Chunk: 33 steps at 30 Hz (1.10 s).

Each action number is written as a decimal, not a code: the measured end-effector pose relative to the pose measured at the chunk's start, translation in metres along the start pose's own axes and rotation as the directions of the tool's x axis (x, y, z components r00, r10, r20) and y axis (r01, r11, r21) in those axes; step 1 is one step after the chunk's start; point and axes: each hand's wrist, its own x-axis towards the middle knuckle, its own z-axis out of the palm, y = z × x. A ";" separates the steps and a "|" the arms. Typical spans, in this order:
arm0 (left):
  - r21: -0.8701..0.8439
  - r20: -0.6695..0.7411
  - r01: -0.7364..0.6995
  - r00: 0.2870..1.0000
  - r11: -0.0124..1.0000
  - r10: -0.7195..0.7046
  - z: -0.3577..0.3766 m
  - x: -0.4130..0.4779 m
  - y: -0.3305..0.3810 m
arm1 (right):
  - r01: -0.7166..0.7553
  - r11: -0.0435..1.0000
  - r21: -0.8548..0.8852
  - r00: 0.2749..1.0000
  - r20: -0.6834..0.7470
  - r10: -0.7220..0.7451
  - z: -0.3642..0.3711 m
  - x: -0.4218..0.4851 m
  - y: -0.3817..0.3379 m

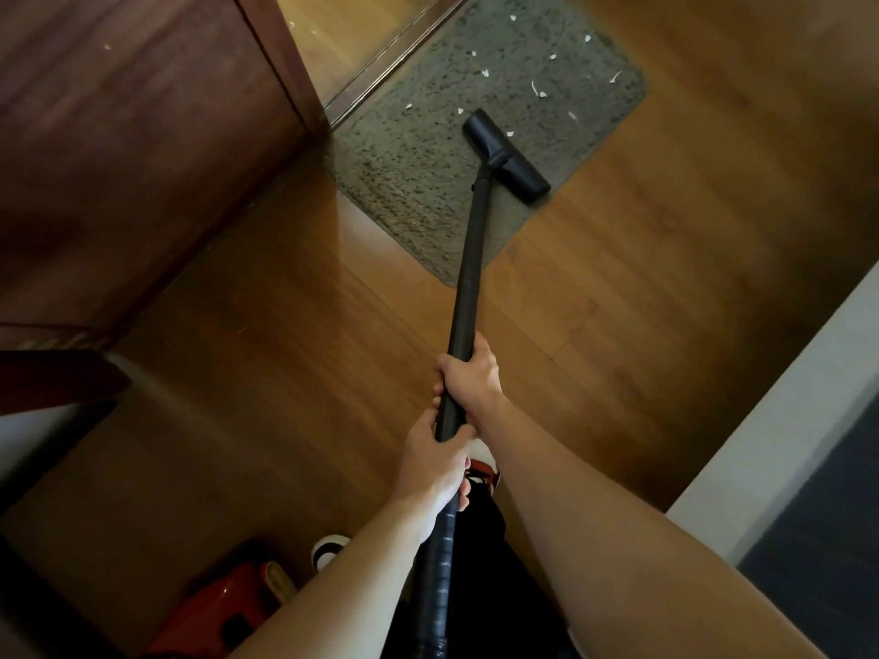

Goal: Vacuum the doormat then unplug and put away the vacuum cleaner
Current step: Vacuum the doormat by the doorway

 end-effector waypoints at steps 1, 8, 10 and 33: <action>0.003 0.004 0.000 1.000 1.000 0.000 0.004 0.002 0.004 | 0.000 1.000 0.004 1.000 -0.002 0.000 -0.004 0.004 -0.003; 0.023 0.005 -0.010 1.000 1.000 0.009 0.015 0.008 0.016 | -0.011 1.000 0.015 1.000 0.007 0.011 -0.013 0.014 -0.014; 0.023 0.004 -0.009 1.000 1.000 0.009 0.011 0.005 0.015 | -0.011 1.000 0.014 1.000 0.003 0.011 -0.009 0.011 -0.012; -0.020 -0.075 0.011 0.997 1.000 -0.013 -0.105 -0.040 -0.071 | -0.020 0.993 -0.115 0.994 0.108 0.033 0.092 -0.067 0.074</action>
